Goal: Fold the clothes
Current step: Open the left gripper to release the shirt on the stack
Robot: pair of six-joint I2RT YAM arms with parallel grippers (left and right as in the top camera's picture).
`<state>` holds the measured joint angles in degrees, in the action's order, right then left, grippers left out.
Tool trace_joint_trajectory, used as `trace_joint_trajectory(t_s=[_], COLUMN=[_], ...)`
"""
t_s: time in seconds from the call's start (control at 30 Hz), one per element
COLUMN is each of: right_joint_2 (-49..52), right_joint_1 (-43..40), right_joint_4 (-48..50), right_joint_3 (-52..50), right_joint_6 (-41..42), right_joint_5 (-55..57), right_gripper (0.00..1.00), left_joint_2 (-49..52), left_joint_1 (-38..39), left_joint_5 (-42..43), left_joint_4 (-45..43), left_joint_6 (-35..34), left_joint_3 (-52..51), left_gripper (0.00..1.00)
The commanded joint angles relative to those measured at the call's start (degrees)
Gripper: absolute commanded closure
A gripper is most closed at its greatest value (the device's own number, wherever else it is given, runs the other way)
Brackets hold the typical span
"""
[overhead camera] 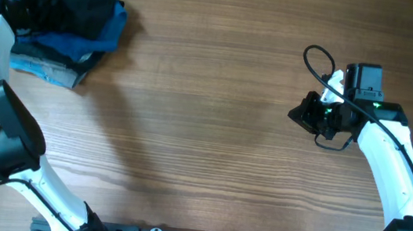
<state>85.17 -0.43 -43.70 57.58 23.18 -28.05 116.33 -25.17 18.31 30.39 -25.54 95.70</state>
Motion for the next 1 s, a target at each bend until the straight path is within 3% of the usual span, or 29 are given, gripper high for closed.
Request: trace_joint_trajectory(t_s=[0.0, 0.07, 0.1, 0.17, 0.2, 0.37, 0.53, 0.63, 0.77, 0.97], right_joint_2=[-0.2, -0.2, -0.2, -0.2, -0.2, -0.2, -0.2, -0.2, -0.2, -1.1], right_joint_1=[0.0, 0.0, 0.0, 0.0, 0.0, 0.0, 0.0, 0.0, 0.0, 0.7], right_joint_4=[0.0, 0.0, 0.0, 0.2, 0.3, 0.4, -0.1, -0.1, -0.9, -0.6], right_joint_3=[0.7, 0.7, 0.7, 0.7, 0.7, 0.7, 0.7, 0.7, 0.7, 0.7], right_joint_6=[0.8, 0.8, 0.8, 0.9, 0.9, 1.0, 1.0, 1.0, 0.8, 0.3], right_joint_5=[-0.2, -0.2, 0.0, 0.3, 0.3, 0.3, 0.2, 0.2, 0.2, 0.7], right_gripper=[0.96, 0.96, 0.96, 0.96, 0.96, 0.95, 0.96, 0.96, 0.96, 0.96], left_joint_2=[-7.1, -11.1, -13.4, -16.8, -18.3, -16.3, -5.7, 1.1, 3.6, -4.3], left_joint_1=[-1.7, -1.7, -1.6, -1.2, -0.9, 1.6, 1.9, 1.6, 2.1, 3.5], left_joint_5=[-0.8, -0.8, -0.8, -0.9, -0.8, -2.1, -9.4, -11.6, -9.8, -9.1], left_joint_4=[5.4, 7.3, 7.8, 8.0, 7.3, 1.4, -6.2, -9.7, -5.8, -1.2], left_joint_6=[5.4, 7.1, 7.6, 8.9, 8.9, 11.9, 11.9, 15.3, 16.7, 19.6], left_joint_3=[0.3, 0.3, 0.3, 0.3, 0.3, 0.2, 0.2, 0.2, 0.2, 0.3], left_gripper=[0.13, 0.16, 0.29, 0.79, 0.96, 0.96, 0.96, 0.96, 0.96, 0.96])
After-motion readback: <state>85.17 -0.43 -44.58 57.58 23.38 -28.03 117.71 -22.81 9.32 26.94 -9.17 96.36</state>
